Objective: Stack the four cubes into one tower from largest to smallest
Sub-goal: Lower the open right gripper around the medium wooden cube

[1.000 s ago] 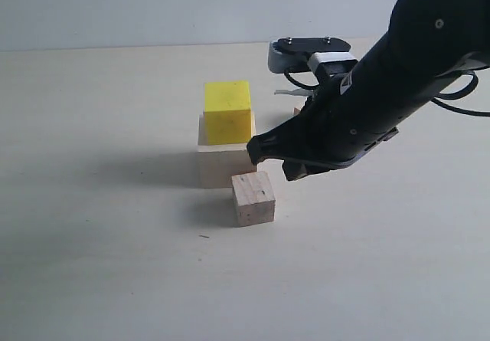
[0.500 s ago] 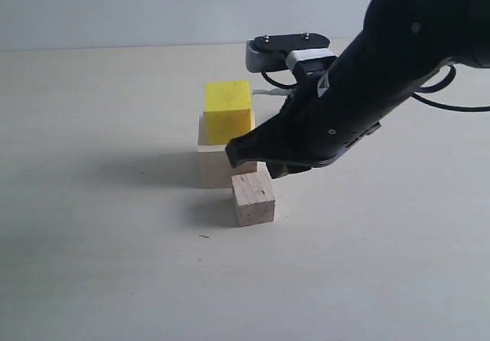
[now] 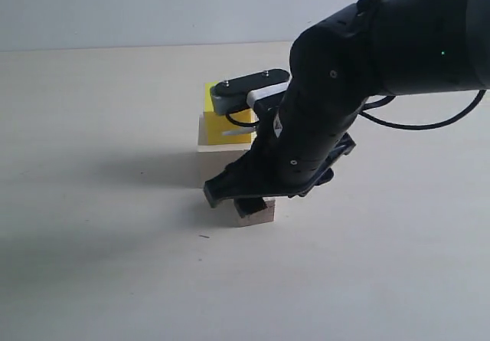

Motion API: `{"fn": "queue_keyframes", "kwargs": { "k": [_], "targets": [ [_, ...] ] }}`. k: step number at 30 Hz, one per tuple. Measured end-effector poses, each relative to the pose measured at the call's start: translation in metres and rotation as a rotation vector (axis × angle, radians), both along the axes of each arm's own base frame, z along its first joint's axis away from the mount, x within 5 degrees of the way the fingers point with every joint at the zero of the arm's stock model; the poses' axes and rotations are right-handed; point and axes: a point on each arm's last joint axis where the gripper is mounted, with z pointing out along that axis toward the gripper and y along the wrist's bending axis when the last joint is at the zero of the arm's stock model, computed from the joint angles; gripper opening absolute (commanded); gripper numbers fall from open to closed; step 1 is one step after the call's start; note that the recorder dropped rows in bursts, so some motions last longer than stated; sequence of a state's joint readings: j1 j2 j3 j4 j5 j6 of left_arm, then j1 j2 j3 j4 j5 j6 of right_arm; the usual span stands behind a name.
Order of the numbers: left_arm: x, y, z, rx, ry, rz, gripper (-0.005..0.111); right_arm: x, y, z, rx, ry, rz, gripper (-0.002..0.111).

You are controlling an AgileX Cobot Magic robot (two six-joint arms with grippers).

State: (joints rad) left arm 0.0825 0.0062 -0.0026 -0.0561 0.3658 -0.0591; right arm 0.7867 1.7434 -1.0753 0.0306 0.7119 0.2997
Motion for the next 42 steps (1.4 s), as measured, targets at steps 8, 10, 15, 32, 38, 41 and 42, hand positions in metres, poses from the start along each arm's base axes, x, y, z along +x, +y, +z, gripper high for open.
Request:
{"fn": "queue_keyframes", "kwargs": {
  "k": [8, 10, 15, 32, 38, 41, 42],
  "targets": [
    [0.000, 0.000, 0.000, 0.000, 0.000, 0.000, 0.000, 0.008, 0.008, -0.002, 0.082, -0.069, -0.033, 0.078],
    [0.000, 0.000, 0.000, 0.000, 0.000, 0.000, 0.000, 0.009, 0.010, -0.007, 0.081, -0.054, -0.062, 0.078],
    [0.000, 0.000, 0.000, 0.000, 0.000, 0.000, 0.000, 0.010, 0.011, -0.016, 0.070, -0.030, -0.097, 0.078],
    [0.000, 0.000, 0.000, 0.000, 0.000, 0.000, 0.000, 0.012, 0.012, -0.026, 0.074, 0.000, -0.182, 0.078],
    [0.000, -0.001, 0.000, 0.000, 0.000, -0.012, 0.000, 0.014, 0.010, -0.026, 0.053, -0.022, -0.199, 0.077],
    [0.000, -0.002, 0.000, 0.000, 0.000, -0.029, 0.000, 0.014, 0.008, -0.026, 0.036, -0.029, -0.206, 0.077],
    [0.000, -0.002, 0.000, 0.000, 0.000, -0.030, 0.000, 0.014, 0.008, -0.026, 0.030, -0.025, -0.207, 0.077]
  ]
}}
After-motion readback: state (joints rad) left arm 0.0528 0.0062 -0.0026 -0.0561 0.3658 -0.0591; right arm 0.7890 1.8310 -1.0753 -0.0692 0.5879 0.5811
